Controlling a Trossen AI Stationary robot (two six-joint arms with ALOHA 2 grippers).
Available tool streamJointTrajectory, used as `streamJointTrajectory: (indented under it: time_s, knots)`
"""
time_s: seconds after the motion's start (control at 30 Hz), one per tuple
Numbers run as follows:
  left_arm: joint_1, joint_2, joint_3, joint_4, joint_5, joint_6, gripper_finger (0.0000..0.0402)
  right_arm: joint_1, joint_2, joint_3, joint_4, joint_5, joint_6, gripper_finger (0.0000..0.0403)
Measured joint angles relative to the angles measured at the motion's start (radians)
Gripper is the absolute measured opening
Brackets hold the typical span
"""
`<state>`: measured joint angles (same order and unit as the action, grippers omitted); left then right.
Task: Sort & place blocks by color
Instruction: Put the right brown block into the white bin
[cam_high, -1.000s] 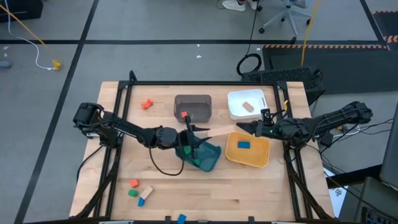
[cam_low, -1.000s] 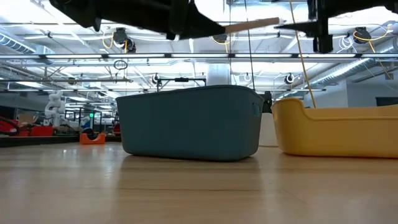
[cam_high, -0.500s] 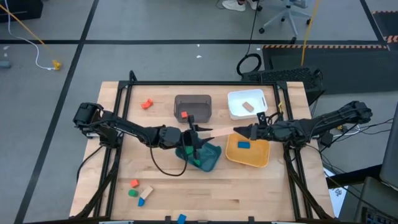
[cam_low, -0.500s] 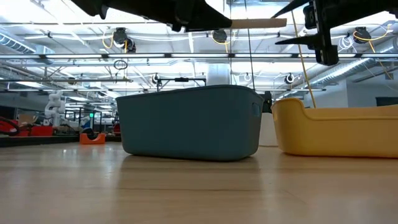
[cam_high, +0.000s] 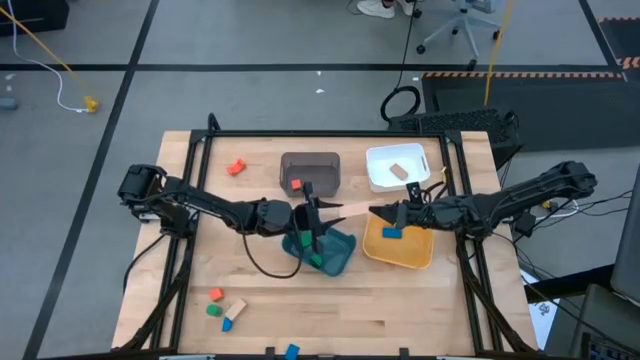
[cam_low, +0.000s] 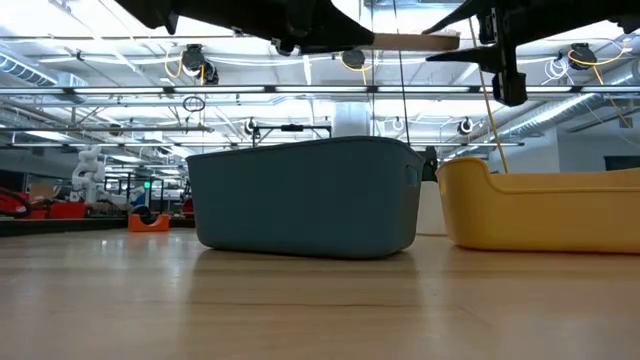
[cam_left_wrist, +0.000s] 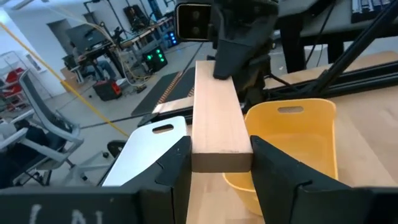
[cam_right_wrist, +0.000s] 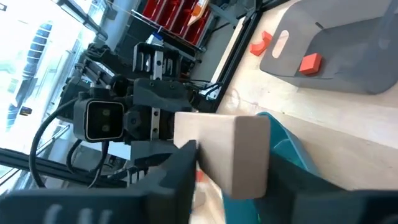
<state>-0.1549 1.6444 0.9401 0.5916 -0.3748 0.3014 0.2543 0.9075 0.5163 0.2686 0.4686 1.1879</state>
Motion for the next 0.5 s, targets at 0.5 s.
streamJointTrajectory:
  time_s: [0.5]
  knots:
    - [0.005, 0.0, 0.0, -0.022, -0.008, -0.06, 0.0155, -0.001, 0.018, 0.0, 0.086, -0.001, -0.102, 0.0041]
